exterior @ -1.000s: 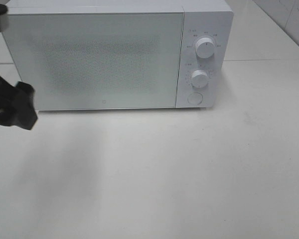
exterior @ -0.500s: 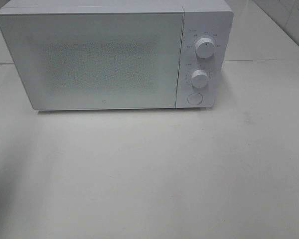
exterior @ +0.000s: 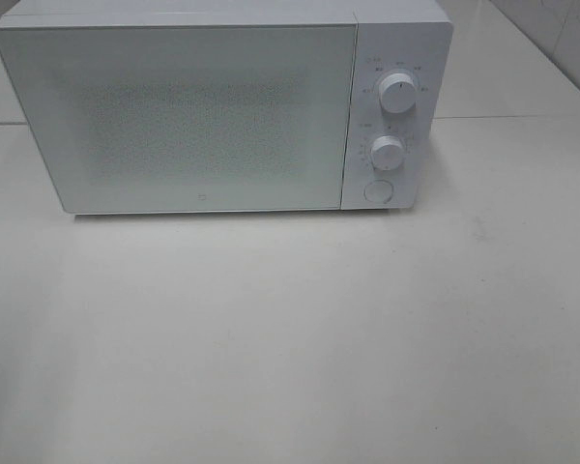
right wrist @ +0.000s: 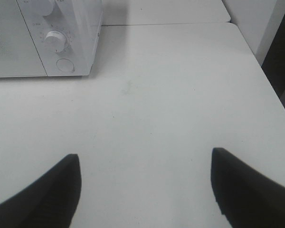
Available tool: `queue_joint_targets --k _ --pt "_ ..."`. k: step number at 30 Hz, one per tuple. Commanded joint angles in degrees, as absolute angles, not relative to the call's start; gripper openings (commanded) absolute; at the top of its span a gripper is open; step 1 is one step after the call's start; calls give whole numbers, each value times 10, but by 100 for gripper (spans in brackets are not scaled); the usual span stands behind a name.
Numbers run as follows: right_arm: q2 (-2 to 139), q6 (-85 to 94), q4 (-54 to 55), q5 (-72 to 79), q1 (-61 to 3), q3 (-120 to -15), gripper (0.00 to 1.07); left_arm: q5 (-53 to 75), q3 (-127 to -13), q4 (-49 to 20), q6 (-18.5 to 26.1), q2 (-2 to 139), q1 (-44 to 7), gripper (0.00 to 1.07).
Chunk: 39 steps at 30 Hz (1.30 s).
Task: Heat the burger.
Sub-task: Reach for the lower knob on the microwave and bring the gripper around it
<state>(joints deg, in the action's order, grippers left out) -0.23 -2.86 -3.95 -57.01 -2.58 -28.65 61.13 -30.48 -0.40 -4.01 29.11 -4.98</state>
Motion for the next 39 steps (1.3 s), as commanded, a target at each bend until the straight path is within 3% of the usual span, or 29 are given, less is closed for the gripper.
queue_joint_targets --k 1,20,39 --pt "-18 -24 -38 -569 -22 -286 75 614 -299 -5 -45 241 -48 98" --pt "-18 -24 -38 -569 -22 -286 75 616 -300 0 -43 -18 -45 98" --pt "-17 -24 -38 -569 -22 -286 75 613 -301 0 -43 -16 -44 98"
